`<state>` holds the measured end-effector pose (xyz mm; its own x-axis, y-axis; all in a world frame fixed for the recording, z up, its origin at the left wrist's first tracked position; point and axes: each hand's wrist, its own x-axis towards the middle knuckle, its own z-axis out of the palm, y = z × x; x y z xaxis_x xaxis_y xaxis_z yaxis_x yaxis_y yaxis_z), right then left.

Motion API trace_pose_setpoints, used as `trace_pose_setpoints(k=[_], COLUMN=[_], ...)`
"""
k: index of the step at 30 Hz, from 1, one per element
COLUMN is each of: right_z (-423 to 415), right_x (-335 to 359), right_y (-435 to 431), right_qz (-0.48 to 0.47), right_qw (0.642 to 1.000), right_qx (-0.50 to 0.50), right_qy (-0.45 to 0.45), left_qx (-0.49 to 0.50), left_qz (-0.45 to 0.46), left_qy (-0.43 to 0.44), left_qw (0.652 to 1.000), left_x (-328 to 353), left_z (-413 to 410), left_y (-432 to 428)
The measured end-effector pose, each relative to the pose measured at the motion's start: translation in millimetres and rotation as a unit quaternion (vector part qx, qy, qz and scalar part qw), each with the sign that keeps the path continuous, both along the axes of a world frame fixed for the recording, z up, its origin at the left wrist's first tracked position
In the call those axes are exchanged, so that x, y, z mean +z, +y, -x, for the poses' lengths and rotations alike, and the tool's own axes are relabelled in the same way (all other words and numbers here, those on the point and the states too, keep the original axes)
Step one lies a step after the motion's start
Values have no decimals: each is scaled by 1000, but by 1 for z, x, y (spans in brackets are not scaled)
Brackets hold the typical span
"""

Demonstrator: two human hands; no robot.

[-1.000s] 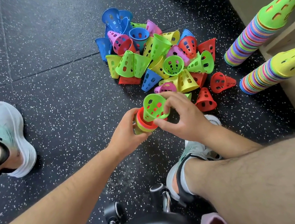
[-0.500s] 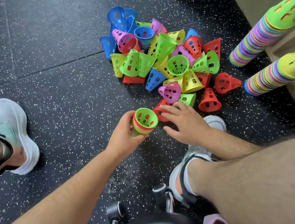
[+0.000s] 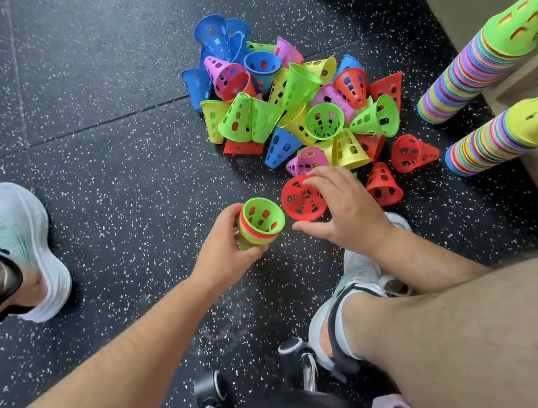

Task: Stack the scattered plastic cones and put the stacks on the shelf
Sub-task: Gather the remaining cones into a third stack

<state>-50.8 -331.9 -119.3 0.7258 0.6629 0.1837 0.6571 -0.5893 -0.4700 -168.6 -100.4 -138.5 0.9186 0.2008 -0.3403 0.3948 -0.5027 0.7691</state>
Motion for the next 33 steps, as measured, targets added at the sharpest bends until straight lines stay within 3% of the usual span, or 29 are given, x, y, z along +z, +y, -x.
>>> trace_pose_setpoints(k=[7,10,12,17,22,26,33], right_z=[-1,-1,-4,-24,-31,-33,-43], right_x=[26,30,25,4,-15,-23,-17], right_y=[7,14,16,10,18,40,86], right_qz=[-148,-68,-37,72,149,163,130], right_qw=[983,985,985,991,988,983,987], right_qx=[-83,-42,-45,-92,26,85,58], right_qy=[69,155,165,58,28,15,77], left_qx=[0,-11,-13,-9,5,20,37], left_qz=[13,25,25,25,19,15,20], left_qy=[-13,-31,-38,-34,-26,-18,-18], left_qw=[1000,999,999,999,999,1000,999], left_x=[1,2,3,3,0,-1,-5], left_z=[-7,-12,-14,-15,-16,-17,-28], left_y=[-3,-7,-9,-7,-2,10,40])
